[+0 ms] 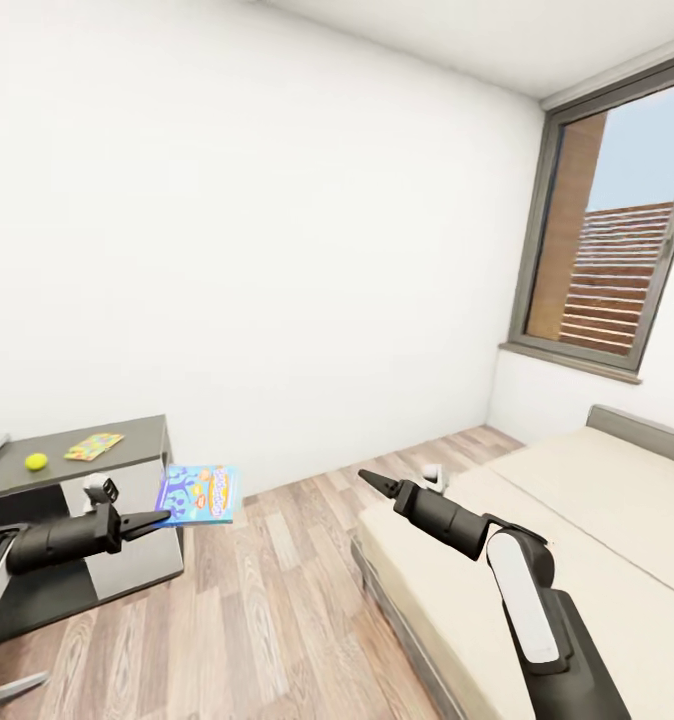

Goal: Put all the toys in the child's room - the three board games (two on the bed and one on the table), the two jigsaw puzzles on the table, and the tennis ball on the table - inside the toy box on the table in the child's room.

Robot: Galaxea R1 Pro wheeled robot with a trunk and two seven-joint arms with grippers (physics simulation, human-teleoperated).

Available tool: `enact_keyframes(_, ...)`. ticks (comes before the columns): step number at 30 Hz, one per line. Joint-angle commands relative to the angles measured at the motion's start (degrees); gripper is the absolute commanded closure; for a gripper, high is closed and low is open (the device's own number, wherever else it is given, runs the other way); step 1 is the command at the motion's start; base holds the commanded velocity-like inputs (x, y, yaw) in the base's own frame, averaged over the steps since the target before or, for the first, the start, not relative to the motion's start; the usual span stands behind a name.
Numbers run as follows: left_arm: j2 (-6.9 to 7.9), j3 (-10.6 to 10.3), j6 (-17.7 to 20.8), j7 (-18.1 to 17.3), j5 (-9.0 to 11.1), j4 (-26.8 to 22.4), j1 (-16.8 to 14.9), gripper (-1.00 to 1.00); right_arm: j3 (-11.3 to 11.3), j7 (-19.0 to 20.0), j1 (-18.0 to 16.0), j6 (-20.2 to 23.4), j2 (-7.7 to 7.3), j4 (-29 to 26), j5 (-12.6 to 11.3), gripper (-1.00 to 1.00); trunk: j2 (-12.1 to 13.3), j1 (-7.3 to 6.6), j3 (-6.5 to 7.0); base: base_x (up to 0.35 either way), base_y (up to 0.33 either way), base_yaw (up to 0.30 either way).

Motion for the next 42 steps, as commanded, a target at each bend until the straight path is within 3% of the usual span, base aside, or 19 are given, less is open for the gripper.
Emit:
enact_keyframes(1, 0.01, -0.03, 0.55, -0.23, 0.09, 0.01, -0.06, 1.00, -0.18, 0.27, -0.06, 0.39, 0.04, -0.01, 0.11, -1.00, 0.32, -0.21, 0.08, 0.000, 0.000, 0.284)
enact_keyframes(6, -0.04, 0.13, 0.50, -0.23, 0.15, -0.01, -0.06, 1.00, -0.18, 0.27, -0.05, 0.39, 0.02, -0.03, 0.00, -1.00, 2.33, -1.30, 0.97, 0.000, 0.000, 0.284)
enact_keyframes(19, 0.13, 0.55, 0.08, -0.23, 0.33, 0.14, 0.04, 1.00, -0.12, 0.53, -0.06, 0.38, 0.07, -0.19, -0.04, -1.00, 2.33, -1.30, 0.97, 0.074, 0.000, 0.190)
enact_keyframes(21, 0.16, 2.14, 0.10, -0.23, 0.78, 0.19, 0.15, 1.00, -0.14, 0.58, -0.05, 0.36, 0.06, -0.14, -0.04, -1.00, 2.33, -1.30, 0.97, 0.233, 0.000, 0.012)
enact_keyframes(23, 0.17, 5.91, 0.12, -0.23, 2.09, 0.19, 0.33, 1.00, -0.28, 0.45, -0.05, 0.33, 0.04, -0.07, -0.03, -1.00, 2.33, -1.30, 0.97, 0.091, 0.000, 0.004)
enact_keyframes(26, 0.23, 8.81, 0.19, -0.23, 3.07, 0.13, 0.51, 1.00, -0.31, 0.45, -0.07, 0.32, 0.02, -0.04, -0.12, -1.00, 2.33, -1.30, 0.97, 0.083, 0.000, 0.001)
enact_keyframes(30, 0.65, 10.14, 0.22, -0.23, 3.86, 0.06, 0.62, 1.00, -0.35, 0.61, -0.09, 0.36, -0.03, -0.06, -0.20, -1.00, 2.33, -1.30, 0.97, 0.058, 0.000, 0.000)
enact_keyframes(36, 3.05, 12.29, 0.21, -0.23, 8.78, -0.16, 0.93, 1.00, -0.35, 0.61, -0.07, 0.37, -0.19, -0.32, -0.09, -1.00, 2.33, -1.30, 0.97, 0.007, 0.000, 0.000)
enact_keyframes(42, 3.26, 12.28, 0.22, -0.23, 9.77, -0.41, 0.99, 1.00, -0.10, 0.31, -0.07, 0.32, 0.06, -0.66, 0.03, -1.00, 2.33, -1.30, 0.97, 0.000, 0.000, 0.087)
